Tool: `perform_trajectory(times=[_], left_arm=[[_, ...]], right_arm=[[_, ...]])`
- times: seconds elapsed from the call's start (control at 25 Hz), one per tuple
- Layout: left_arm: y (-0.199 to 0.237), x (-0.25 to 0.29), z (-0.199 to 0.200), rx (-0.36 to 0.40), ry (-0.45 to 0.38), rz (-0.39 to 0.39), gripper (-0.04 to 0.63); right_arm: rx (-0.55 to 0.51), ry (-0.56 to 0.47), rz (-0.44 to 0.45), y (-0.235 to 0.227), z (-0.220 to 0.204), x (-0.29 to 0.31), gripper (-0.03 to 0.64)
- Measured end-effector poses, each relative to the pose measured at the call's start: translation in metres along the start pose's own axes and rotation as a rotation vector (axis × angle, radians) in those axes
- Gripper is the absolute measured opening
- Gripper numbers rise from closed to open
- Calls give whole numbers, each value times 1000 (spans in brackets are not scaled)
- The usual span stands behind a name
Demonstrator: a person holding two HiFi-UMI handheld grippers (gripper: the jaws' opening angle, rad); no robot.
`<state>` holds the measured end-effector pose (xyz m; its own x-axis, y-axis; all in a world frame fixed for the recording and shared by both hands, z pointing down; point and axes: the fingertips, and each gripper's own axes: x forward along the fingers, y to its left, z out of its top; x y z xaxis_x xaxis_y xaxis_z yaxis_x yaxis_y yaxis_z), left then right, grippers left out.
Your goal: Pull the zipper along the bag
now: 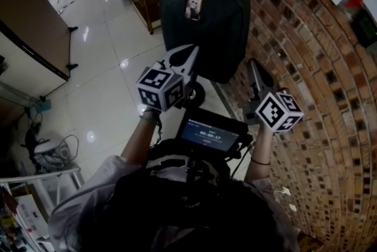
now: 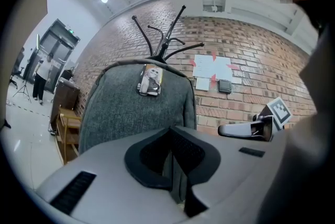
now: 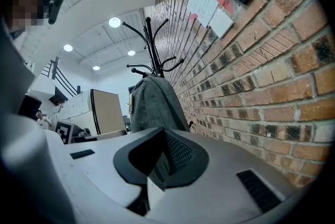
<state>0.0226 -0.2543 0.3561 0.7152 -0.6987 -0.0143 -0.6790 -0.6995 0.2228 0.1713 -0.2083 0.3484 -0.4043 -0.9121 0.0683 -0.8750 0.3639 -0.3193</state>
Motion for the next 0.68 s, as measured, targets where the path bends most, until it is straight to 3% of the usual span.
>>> perform_trajectory(times=[0.68], left_arm=[[2, 0, -2, -8, 5, 8, 6]], right_arm=[[-9, 26, 1, 2, -5, 7, 9]])
